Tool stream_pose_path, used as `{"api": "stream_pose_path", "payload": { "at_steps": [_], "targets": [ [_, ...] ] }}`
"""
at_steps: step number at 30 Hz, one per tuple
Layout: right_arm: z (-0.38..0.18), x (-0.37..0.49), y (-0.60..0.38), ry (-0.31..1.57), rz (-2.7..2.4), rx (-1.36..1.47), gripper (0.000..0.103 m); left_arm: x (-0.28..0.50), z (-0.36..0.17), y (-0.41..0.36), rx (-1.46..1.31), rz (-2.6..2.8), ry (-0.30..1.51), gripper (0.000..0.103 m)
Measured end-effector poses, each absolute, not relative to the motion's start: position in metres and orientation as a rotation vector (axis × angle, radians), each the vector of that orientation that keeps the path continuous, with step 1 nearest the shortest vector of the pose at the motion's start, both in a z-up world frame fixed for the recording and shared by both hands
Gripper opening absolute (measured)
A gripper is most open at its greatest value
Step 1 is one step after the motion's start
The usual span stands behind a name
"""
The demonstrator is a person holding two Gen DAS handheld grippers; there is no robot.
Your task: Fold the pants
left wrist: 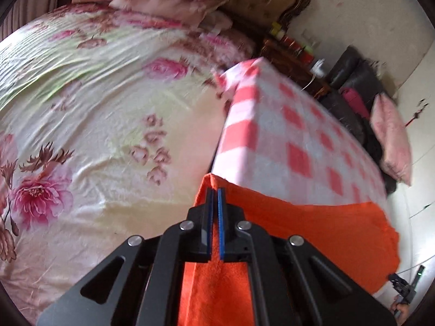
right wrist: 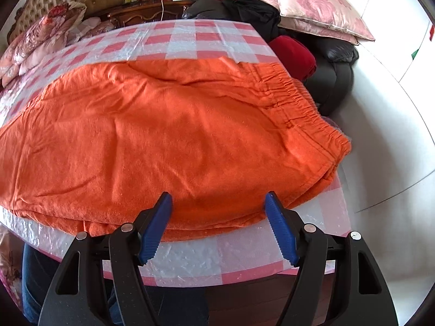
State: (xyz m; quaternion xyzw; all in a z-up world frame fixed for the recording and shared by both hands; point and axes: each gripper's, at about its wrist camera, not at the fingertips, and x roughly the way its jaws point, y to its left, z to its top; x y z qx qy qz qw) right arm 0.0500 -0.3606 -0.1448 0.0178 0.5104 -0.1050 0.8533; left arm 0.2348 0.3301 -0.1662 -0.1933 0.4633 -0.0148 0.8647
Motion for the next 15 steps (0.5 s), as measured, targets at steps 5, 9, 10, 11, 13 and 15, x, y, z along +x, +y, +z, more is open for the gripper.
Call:
{"api": "stream_pose_path", "payload": {
  "at_steps": [5, 9, 10, 11, 13, 15],
  "targets": [
    [-0.149, 0.050, -0.361, 1.079, -0.213, 0.047, 0.070, 0.241, -0.191, 0.332, -0.427, -0.034, 0.988, 0.004],
    [-0.149, 0.050, -0.361, 1.077, -0.213, 0.053, 0.071, 0.220, -0.186, 0.350, -0.512, -0.006, 0.948, 0.040],
    [-0.149, 0.050, -0.362, 1.075, -0.212, 0.056, 0.071, 0.204, -0.180, 0.359, -0.541, -0.004, 0.913, 0.041],
    [-0.150, 0.049, -0.362, 1.073, -0.212, 0.059, 0.072, 0.192, -0.178, 0.365, -0.557, 0.004, 0.912, 0.041],
    [-0.151, 0.049, -0.362, 1.071, -0.213, 0.066, 0.072, 0.162, -0.174, 0.372, -0.598, 0.037, 0.906, 0.041],
    [-0.151, 0.050, -0.362, 1.069, -0.215, 0.071, 0.072, 0.130, -0.175, 0.376, -0.649, 0.025, 0.905, 0.041]
  ]
}}
